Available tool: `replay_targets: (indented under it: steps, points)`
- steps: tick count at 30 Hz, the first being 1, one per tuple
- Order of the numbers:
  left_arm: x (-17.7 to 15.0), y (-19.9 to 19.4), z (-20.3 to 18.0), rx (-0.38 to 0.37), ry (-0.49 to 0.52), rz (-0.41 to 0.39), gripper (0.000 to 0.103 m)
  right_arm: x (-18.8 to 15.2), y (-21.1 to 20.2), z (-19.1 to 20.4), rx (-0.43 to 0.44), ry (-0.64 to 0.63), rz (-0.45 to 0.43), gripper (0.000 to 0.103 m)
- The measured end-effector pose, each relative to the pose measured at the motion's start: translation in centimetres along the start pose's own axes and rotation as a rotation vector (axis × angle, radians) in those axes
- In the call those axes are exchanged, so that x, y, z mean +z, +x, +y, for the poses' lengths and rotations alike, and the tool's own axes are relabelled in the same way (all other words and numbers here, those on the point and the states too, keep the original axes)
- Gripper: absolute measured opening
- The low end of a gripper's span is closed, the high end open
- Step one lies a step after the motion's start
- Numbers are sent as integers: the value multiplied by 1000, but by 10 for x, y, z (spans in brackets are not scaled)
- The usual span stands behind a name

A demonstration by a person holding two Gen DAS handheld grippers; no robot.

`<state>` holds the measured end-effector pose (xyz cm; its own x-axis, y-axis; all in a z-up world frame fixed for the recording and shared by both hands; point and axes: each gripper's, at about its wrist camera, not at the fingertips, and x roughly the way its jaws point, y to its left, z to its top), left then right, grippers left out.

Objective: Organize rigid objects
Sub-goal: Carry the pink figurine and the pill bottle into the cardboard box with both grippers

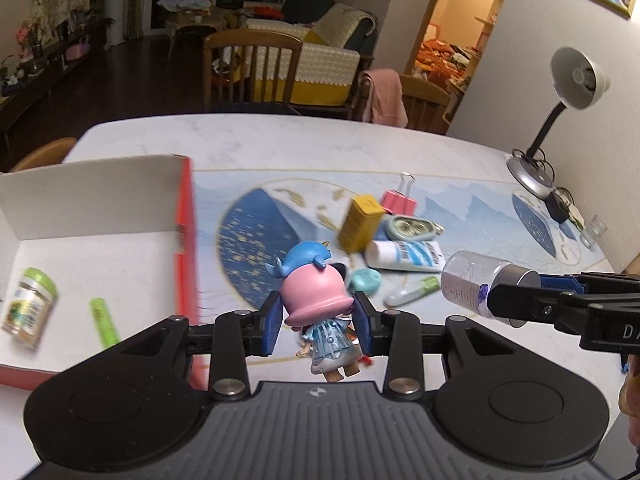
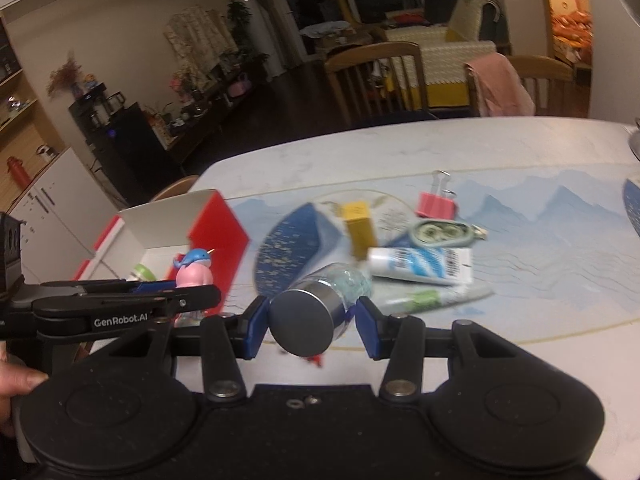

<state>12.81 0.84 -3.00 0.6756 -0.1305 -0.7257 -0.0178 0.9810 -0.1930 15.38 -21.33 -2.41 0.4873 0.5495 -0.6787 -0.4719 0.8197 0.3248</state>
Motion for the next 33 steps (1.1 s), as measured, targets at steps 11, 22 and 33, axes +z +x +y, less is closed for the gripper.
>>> replay_targets:
  steps: [11, 22, 33]
  points:
    - [7, -34, 70, 46, -24, -29, 37, 11, 23, 74, 46, -77, -17, 46]
    - [12, -52, 141, 105, -31, -24, 37, 19, 56, 143, 81, -144, -19, 46]
    - [26, -37, 203, 150, -23, 26, 37, 20, 103, 192, 100, -218, 18, 46]
